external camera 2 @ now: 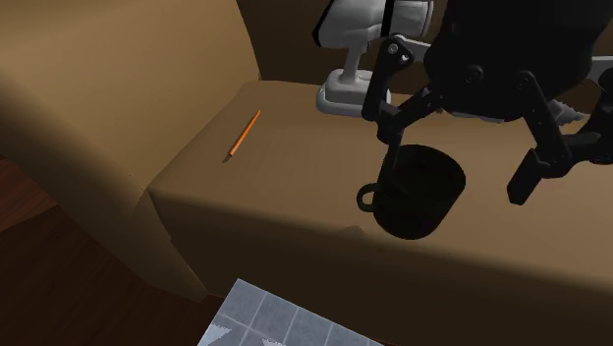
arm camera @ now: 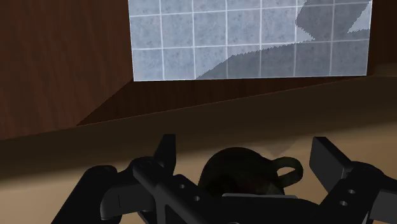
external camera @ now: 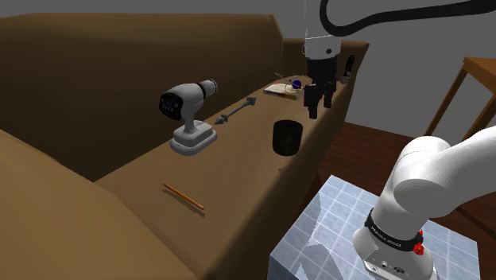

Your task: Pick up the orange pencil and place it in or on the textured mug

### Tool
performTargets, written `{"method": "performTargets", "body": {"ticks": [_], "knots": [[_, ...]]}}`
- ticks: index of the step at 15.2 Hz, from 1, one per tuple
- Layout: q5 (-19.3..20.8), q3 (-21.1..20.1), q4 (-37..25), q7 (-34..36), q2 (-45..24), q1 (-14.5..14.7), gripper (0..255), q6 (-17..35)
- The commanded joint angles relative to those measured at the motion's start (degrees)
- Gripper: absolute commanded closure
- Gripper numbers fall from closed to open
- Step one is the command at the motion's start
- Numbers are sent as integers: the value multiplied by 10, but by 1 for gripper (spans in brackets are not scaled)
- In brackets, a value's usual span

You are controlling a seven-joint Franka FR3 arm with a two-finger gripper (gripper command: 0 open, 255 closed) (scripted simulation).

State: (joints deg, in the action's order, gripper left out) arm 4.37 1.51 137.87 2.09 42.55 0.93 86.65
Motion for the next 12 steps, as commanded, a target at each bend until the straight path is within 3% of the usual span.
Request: {"method": "performTargets", "body": {"ticks": [1,12], "knots": [[0,0,0,0,0,0,0,0],[-43,-120,-26,117,-133,51,0,126]]}}
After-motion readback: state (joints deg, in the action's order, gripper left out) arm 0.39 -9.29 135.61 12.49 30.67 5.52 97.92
